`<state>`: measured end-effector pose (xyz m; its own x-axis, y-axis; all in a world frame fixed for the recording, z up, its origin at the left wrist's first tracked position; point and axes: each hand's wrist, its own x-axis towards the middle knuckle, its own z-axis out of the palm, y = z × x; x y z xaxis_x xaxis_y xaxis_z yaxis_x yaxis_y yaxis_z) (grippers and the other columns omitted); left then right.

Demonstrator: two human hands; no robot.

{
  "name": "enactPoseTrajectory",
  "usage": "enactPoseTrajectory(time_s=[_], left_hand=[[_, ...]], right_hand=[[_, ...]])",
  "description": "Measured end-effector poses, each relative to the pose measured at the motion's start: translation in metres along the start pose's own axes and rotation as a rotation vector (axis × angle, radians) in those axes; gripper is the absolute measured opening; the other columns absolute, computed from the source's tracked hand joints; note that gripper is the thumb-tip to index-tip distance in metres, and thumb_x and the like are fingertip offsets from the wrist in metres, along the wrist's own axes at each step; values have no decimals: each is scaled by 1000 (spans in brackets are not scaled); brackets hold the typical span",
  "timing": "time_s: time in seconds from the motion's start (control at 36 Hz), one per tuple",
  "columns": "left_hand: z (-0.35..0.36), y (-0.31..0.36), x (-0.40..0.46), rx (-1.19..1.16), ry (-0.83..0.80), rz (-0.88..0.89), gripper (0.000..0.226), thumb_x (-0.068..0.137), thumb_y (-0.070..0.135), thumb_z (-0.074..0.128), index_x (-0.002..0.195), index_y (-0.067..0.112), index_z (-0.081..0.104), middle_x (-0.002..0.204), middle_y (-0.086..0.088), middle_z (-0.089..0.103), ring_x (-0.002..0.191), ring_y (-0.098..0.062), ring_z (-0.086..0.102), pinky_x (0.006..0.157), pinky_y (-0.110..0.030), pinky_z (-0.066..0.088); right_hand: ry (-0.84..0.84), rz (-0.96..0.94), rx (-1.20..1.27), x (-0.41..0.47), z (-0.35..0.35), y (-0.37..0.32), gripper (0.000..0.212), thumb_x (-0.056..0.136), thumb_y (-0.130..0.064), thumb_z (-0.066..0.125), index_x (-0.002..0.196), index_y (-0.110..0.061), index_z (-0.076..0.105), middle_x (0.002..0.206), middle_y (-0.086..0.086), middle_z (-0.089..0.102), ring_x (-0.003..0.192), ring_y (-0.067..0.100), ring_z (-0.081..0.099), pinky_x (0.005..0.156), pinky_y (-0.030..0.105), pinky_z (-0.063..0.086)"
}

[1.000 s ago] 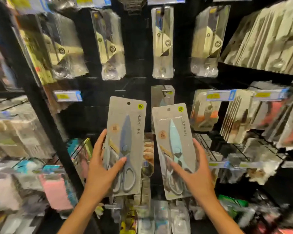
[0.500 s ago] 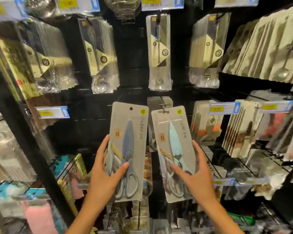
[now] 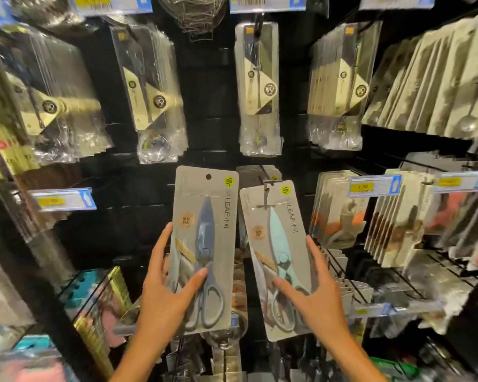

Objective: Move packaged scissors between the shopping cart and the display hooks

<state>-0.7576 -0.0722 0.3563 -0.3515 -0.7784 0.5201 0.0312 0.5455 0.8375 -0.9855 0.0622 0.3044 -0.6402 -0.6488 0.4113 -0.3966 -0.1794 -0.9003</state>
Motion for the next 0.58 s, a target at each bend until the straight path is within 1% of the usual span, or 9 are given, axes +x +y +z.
enactPoseTrajectory(time_s=[0.06,0.14,0.22,0.31,0.39,0.44,0.5,0.56,0.58], left_hand=[[3,1,-1,2,7,0,94,76,21,80,150,47,30,133,53,39,121,22,47,84,1,45],[5,0,1,9,15,1,94,76,22,80,150,50,29,138,49,38,126,16,47,87,-1,46],[8,-1,2,18,27,5,94,78,21,80,150,52,29,144,43,38,131,8,48,92,-8,49],[11,1,2,19,34,21,94,78,19,80,151,50,29,145,41,38,132,8,47,95,-7,48],[14,3,3,21,32,30,94,79,18,80,151,50,29,146,39,38,133,5,47,100,-13,48],[13,3,3,26,30,36,93,80,19,80,150,53,28,148,37,38,135,2,47,104,-25,50],[11,2,5,15,27,29,94,79,20,81,149,55,28,152,24,42,136,-10,50,106,-43,51],[9,2,7,2,25,27,95,78,22,81,149,56,29,151,16,46,134,-17,54,104,-51,52],[8,2,8,-5,25,30,94,78,21,81,149,55,29,151,16,47,133,-17,55,103,-51,52]], right_hand=[[-8,3,2,3,1,1,102,67,-44,86,151,-52,28,140,-43,42,126,-17,46,97,12,48],[-27,6,-20,9,5,4,105,71,-43,86,153,-52,23,149,-34,39,133,-10,44,109,29,47],[-50,12,-48,15,10,9,107,72,-44,86,151,-60,14,155,-27,36,138,-1,44,113,41,46],[-49,-8,-85,22,17,16,109,75,-45,85,150,-63,9,158,-25,34,141,2,41,114,44,44],[-51,-15,-119,31,25,22,110,76,-50,82,151,-62,2,160,-21,32,143,6,41,114,46,44],[-47,-10,-144,39,31,25,111,77,-52,80,151,-62,-2,160,-18,34,141,8,43,111,44,46],[-35,-3,-171,48,38,28,111,80,-48,79,151,-60,-5,159,-15,37,135,6,48,104,33,50],[-28,9,-206,56,46,30,112,83,-47,78,151,-59,-10,158,-10,39,129,5,51,95,25,49],[-22,13,-220,60,49,32,112,84,-48,77,151,-58,-12,158,-8,40,128,8,53,93,29,51]])
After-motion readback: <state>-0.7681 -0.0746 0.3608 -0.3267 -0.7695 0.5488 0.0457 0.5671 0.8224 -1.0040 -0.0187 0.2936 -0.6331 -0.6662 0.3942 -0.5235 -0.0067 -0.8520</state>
